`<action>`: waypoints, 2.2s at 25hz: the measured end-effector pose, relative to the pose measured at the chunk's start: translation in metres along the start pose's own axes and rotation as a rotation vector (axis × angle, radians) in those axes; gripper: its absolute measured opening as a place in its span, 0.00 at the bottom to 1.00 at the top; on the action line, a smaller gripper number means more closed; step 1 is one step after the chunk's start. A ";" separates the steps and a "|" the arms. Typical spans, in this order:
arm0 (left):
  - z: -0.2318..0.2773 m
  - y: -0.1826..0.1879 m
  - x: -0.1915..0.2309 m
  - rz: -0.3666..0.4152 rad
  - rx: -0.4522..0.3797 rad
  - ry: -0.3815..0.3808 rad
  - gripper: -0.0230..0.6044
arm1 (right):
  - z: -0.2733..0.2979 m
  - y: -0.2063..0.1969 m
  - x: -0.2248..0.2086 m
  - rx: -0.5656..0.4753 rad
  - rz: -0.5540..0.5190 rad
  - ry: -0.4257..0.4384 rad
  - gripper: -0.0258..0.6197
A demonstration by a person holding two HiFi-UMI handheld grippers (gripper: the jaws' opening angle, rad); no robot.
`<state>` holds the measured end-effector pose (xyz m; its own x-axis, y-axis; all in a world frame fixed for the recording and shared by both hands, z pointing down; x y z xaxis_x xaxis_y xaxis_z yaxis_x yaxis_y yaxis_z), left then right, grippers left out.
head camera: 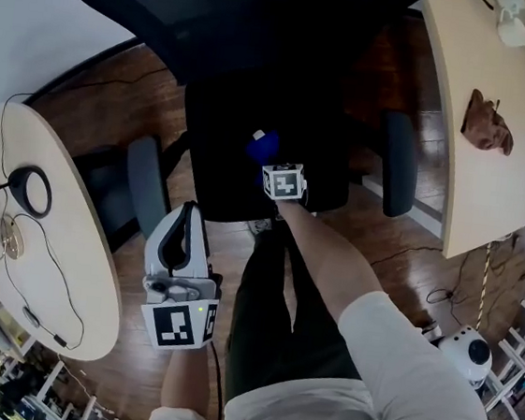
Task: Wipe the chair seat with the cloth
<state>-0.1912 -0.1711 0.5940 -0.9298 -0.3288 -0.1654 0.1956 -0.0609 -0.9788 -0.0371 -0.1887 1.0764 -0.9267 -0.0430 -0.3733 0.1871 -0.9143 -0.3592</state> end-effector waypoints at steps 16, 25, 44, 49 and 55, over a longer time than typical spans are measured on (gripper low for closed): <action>0.010 -0.018 -0.012 0.000 0.038 -0.059 0.14 | -0.091 0.029 -0.150 -0.143 0.191 -0.128 0.15; -0.011 -0.031 0.028 -0.048 0.049 0.008 0.14 | -0.055 -0.065 0.122 -0.068 0.050 0.238 0.15; -0.027 -0.044 0.021 -0.127 0.048 -0.023 0.15 | -0.075 -0.116 -0.132 -0.095 0.029 -0.081 0.15; -0.018 -0.041 0.010 -0.135 0.061 -0.049 0.15 | -0.127 -0.099 -0.211 -0.152 0.076 -0.160 0.15; -0.032 0.029 -0.007 -0.124 0.093 -0.085 0.16 | -0.244 -0.055 -0.130 -0.215 0.038 -0.048 0.15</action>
<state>-0.1892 -0.1403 0.5627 -0.9195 -0.3919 -0.0292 0.1125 -0.1914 -0.9750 0.1524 -0.0349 0.9354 -0.9310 -0.0998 -0.3512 0.2831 -0.8048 -0.5217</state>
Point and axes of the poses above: the fingertips, and each gripper's own axes: z forward along the fingers, x to its left, y out of its top, the point moved 2 cm from there along -z, backward along the fingers, and after that the axes turned 14 degrees about z, right-handed, at the moved point
